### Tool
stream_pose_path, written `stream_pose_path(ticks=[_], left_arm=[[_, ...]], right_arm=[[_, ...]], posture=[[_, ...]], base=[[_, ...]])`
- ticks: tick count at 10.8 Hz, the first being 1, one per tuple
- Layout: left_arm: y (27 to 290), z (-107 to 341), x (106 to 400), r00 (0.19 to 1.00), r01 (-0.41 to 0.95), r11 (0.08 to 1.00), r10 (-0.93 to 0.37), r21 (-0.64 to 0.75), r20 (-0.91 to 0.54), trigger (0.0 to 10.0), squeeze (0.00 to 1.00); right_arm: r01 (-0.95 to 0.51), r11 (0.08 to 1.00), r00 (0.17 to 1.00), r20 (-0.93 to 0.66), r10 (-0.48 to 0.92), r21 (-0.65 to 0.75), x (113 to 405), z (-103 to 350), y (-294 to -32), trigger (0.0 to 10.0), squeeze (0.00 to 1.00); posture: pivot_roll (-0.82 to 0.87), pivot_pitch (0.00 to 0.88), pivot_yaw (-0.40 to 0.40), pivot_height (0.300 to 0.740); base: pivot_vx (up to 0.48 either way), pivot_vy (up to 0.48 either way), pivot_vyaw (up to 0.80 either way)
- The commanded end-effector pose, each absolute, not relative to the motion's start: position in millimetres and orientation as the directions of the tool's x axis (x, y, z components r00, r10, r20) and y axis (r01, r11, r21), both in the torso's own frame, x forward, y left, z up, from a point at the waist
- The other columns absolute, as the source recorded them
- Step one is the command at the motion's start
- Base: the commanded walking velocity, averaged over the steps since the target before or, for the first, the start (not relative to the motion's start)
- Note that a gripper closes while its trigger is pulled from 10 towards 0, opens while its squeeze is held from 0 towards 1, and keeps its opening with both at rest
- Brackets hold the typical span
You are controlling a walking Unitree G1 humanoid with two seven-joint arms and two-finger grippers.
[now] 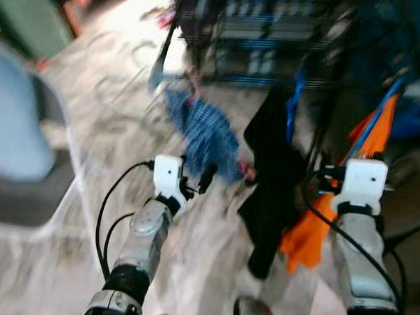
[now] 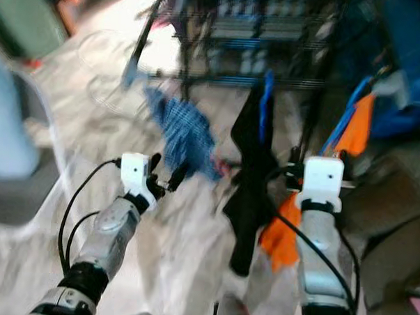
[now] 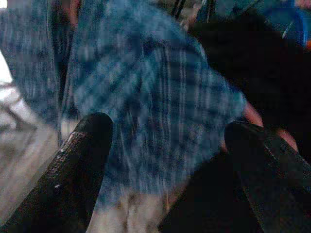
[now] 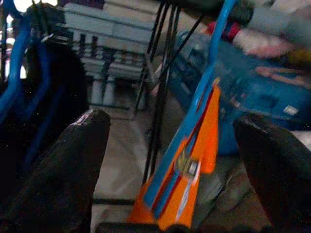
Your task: Hang hanger
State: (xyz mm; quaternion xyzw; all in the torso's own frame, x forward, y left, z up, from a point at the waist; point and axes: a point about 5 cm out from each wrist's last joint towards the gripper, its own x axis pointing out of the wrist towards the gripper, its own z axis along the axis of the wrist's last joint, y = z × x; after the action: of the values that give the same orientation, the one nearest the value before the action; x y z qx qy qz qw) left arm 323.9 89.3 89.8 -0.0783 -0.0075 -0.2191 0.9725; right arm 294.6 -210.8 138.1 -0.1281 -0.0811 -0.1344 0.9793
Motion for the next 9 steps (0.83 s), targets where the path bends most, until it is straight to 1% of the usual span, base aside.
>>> stream_pose_path(ticks=[1, 3, 4, 6, 9], left_arm=[[103, 84, 322, 0.917, 0.396, 0.906, -0.397, -0.146, 0.023, 10.0, 0.0], [102, 83, 322, 0.911, 0.408, 0.901, -0.411, -0.15, 0.005, 10.0, 0.0], [102, 84, 321, 0.909, 0.414, 0.9, -0.416, -0.135, 0.02, 10.0, 0.0], [101, 85, 319, 0.907, 0.421, 0.898, -0.42, -0.125, 0.038, 10.0, 0.0], [95, 83, 316, 0.897, 0.44, 0.886, -0.442, -0.146, 0.025, 10.0, 0.0]], right_arm=[[0.256, 0.941, 0.954, 0.217, -0.208, -0.22, 295, 143, -200, 10.0, 0.0], [0.25, 0.942, 0.955, 0.219, -0.201, -0.225, 295, 143, -199, 10.0, 0.0], [0.248, 0.942, 0.956, 0.216, -0.2, -0.226, 295, 141, -199, 10.0, 0.0], [0.249, 0.942, 0.956, 0.216, -0.2, -0.226, 295, 141, -199, 10.0, 0.0], [0.354, 0.9, 0.927, 0.224, -0.301, -0.255, 293, 143, -215, 10.0, 0.0]], posture=[[-0.17, 0.182, 0.073, 0.74], [-0.17, 0.182, 0.075, 0.74], [-0.17, 0.18, 0.075, 0.74], [-0.17, 0.179, 0.075, 0.74], [-0.18, 0.187, 0.073, 0.74]], base=[[0.315, 0.364, 0.0], [0.0, 0.437, 0.0], [0.0, 0.446, 0.0], [0.0, 0.0, 0.0], [0.0, 0.0, 0.0]])
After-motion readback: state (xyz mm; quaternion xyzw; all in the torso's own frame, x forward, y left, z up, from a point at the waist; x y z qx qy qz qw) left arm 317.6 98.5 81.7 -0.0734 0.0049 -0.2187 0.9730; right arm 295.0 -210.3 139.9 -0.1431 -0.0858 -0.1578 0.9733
